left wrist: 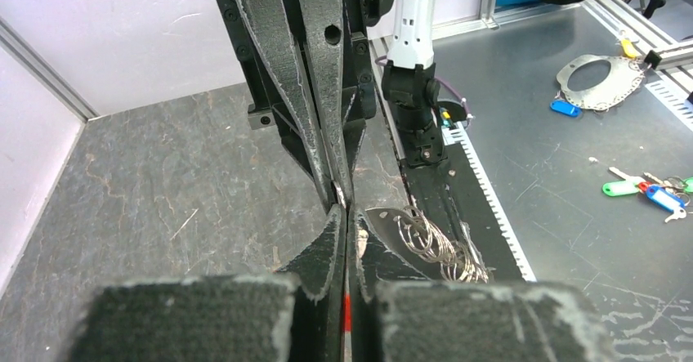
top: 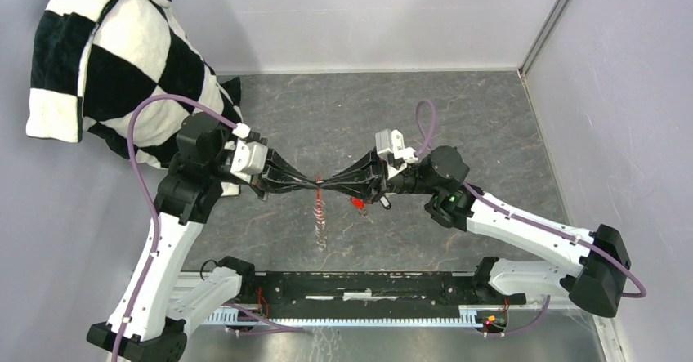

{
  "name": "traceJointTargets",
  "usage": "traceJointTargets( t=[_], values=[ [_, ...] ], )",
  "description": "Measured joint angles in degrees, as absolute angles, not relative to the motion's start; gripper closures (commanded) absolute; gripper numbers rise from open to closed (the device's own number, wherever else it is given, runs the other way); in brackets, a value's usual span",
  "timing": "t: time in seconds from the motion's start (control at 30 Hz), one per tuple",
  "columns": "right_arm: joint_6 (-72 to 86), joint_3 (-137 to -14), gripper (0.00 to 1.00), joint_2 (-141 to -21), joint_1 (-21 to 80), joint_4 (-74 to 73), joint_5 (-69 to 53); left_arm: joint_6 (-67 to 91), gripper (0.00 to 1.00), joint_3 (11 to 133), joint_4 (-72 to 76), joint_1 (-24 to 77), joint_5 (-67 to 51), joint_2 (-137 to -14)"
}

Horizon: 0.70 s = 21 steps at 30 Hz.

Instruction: Put the keys on the keyring

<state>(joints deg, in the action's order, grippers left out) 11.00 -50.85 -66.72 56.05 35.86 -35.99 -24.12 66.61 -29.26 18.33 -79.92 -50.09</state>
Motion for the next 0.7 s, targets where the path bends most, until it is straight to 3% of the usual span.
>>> traceJointTargets(
  t=[0.07,0.17,0.4,0.7],
  values=[
    [10.31,-51.53,0.99,-66.54,56.03,33.71,-35.55,-24.27,0.83,66.52,-29.89,18.33,-79.37,-49.84],
    [8.1,-53.19,0.99,-66.11,56.1,27.77,-33.98,-27.7,0.74,66.46,-32.97,18.37,-76.97,-49.43],
    [1.41,-58.52,0.99,-66.17,56.14,11.73,-31.44,-39.53,0.72,66.3,-43.2,18.39,-70.85,-49.34],
    [-1.19,-61.39,0.99,-67.7,56.14,6.7,-32.64,-44.95,0.74,66.3,-48.58,18.46,-67.53,-51.07]
  ],
)
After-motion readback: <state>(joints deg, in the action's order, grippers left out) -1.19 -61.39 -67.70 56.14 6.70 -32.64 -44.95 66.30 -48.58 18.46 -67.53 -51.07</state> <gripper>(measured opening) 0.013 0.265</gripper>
